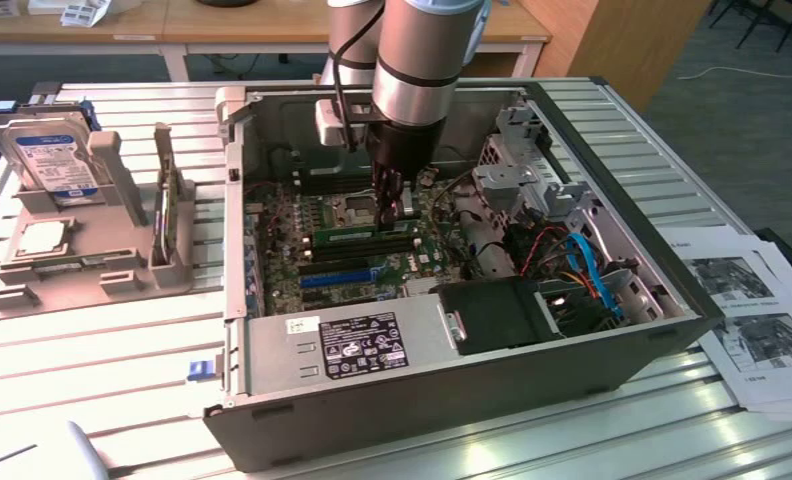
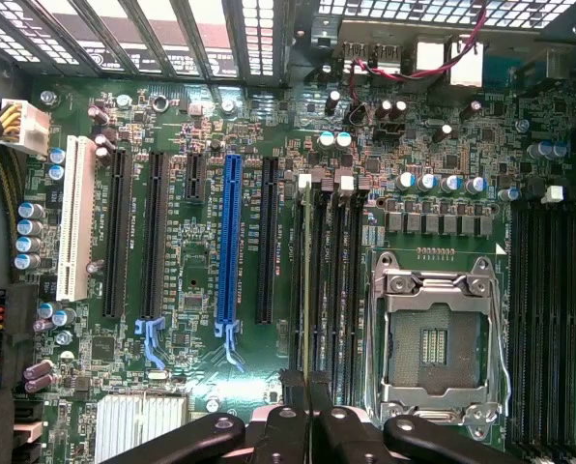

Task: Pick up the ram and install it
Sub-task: 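Insert the ram into the slot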

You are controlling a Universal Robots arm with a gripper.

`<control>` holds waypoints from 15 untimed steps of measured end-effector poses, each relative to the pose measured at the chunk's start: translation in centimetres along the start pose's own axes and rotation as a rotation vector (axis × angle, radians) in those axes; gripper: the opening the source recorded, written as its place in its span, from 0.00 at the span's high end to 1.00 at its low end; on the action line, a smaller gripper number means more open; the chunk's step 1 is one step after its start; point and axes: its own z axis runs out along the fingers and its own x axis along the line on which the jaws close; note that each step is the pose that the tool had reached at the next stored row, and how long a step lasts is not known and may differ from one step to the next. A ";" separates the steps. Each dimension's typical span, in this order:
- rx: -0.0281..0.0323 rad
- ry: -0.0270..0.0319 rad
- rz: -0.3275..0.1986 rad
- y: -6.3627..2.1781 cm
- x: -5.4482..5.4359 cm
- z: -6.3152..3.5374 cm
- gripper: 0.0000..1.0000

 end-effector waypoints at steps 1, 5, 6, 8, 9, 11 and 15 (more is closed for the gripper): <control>-0.0004 0.0025 0.000 0.00 0.0 0.00 0.88; -0.0009 0.0061 0.000 0.01 0.0 -0.01 0.88; -0.0010 0.0060 0.000 0.01 0.0 -0.01 0.88; -0.0009 0.0060 0.000 0.00 0.0 -0.01 0.88; -0.0009 0.0060 0.001 -0.04 0.0 -0.01 0.88; -0.0009 0.0060 0.000 -0.14 0.0 -0.02 0.88; -0.0009 0.0060 0.000 -0.22 0.0 -0.02 0.88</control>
